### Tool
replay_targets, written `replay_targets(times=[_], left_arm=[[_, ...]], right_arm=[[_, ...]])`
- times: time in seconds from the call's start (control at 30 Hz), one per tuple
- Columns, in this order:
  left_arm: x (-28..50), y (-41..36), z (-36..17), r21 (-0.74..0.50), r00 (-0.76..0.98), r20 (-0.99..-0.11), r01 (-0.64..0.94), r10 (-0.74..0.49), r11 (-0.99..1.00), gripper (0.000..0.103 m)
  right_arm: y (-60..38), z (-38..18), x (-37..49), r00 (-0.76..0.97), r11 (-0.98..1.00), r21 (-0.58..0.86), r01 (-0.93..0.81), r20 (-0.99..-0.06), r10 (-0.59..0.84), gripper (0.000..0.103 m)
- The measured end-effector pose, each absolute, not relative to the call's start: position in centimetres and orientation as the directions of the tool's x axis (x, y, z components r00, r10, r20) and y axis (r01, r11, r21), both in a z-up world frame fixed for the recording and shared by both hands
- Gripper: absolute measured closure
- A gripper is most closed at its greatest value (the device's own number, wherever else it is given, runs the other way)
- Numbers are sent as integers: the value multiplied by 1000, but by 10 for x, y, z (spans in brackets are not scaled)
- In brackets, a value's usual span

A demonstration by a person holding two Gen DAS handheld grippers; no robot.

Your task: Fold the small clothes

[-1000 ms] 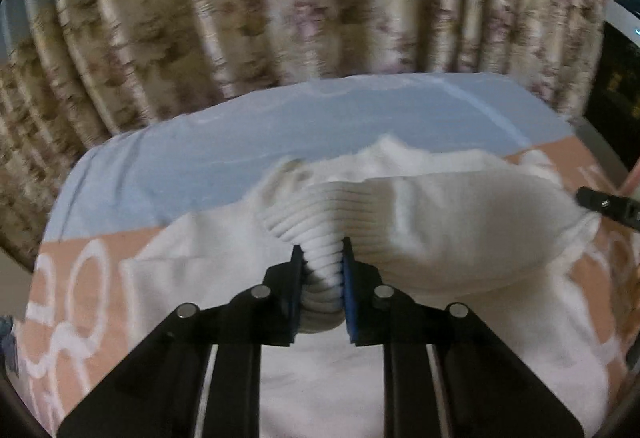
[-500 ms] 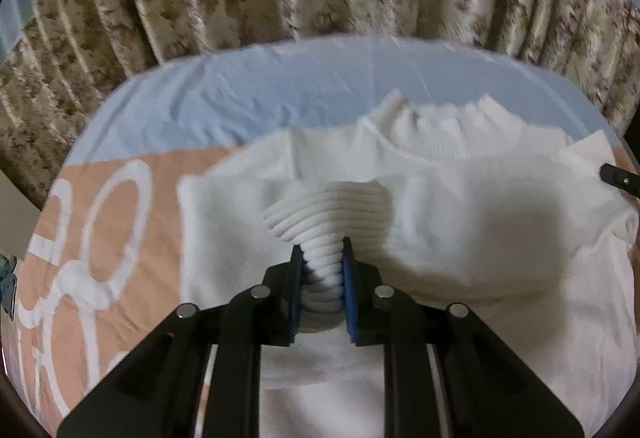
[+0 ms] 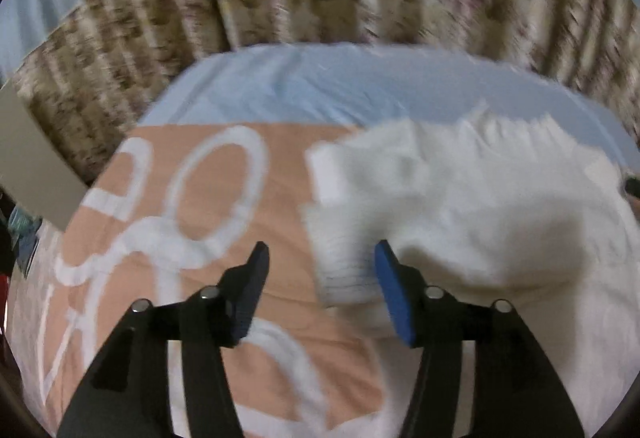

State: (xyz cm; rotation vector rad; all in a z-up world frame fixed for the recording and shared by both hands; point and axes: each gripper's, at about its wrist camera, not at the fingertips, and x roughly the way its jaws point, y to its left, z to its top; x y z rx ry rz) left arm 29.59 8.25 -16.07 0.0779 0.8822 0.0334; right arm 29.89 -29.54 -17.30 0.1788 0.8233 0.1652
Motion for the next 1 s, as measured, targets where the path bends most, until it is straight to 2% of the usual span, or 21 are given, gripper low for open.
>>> replay_targets(times=[0.1, 0.2, 0.27, 0.33, 0.43, 0.5, 0.57, 0.6, 0.67, 0.73, 0.8, 0.87, 0.93, 1.0], left_arm=[[296, 93, -142, 46, 649, -760, -11, 42, 999, 32], [302, 74, -137, 75, 643, -766, 57, 21, 995, 30], [310, 50, -140, 94, 629, -777, 122, -4, 988, 24], [317, 24, -151, 95, 599, -800, 192, -40, 977, 24], [329, -9, -174, 130, 556, -830, 260, -39, 957, 24], [331, -19, -185, 150, 540, -842, 280, -26, 948, 23], [328, -22, -191, 181, 552, -834, 281, -4, 943, 22], [327, -20, -191, 175, 552, -834, 281, -9, 944, 20], [325, -11, -193, 156, 543, -840, 265, -14, 951, 15], [324, -2, -193, 144, 538, -843, 252, -15, 957, 14], [323, 2, -189, 144, 542, -840, 240, -9, 960, 14], [325, 1, -185, 156, 555, -832, 230, 2, 961, 14], [328, -1, -184, 155, 557, -831, 222, 5, 963, 14], [334, -3, -183, 137, 557, -831, 219, -8, 966, 14]], right_arm=[[-311, -156, 286, 694, 970, 238, -56, -689, 209, 42], [-316, -154, 277, 675, 970, 236, -52, -708, 208, 42], [-310, -159, 272, 654, 972, 224, -72, -725, 215, 42], [-299, -165, 270, 635, 970, 222, -101, -736, 235, 42], [-277, -176, 269, 618, 969, 196, -152, -746, 248, 54], [-266, -183, 270, 605, 974, 138, -181, -765, 221, 57], [-266, -194, 269, 590, 979, 83, -185, -787, 178, 69], [-274, -199, 267, 585, 981, 72, -180, -794, 165, 72], [-291, -201, 265, 584, 981, 105, -162, -791, 181, 83], [-302, -201, 263, 583, 983, 111, -148, -793, 177, 93], [-311, -195, 264, 579, 973, 184, -138, -782, 230, 86], [-317, -186, 268, 606, 966, 224, -127, -754, 255, 59], [-319, -176, 278, 639, 973, 208, -102, -736, 224, 53], [-319, -172, 298, 650, 982, 174, -73, -739, 179, 53]])
